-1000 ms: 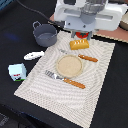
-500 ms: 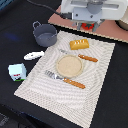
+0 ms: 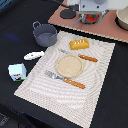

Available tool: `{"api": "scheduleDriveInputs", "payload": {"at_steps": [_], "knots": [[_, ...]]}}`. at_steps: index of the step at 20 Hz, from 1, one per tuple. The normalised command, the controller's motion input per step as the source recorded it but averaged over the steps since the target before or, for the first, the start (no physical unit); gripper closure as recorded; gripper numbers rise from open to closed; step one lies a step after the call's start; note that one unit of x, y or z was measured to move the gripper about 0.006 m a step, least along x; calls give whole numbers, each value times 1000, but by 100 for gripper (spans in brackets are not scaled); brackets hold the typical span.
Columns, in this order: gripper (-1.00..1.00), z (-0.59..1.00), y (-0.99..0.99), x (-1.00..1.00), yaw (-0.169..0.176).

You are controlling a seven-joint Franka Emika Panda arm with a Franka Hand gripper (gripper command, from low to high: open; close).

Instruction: Interact with the objects in diverse but meaningful ways.

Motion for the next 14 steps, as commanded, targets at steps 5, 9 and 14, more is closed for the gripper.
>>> {"api": "scheduleDriveInputs", "payload": {"at_steps": [5,9,14], "knots": [[100,-145,498,-511,48],[100,-349,471,-601,55],[100,-366,417,-605,64]]}}
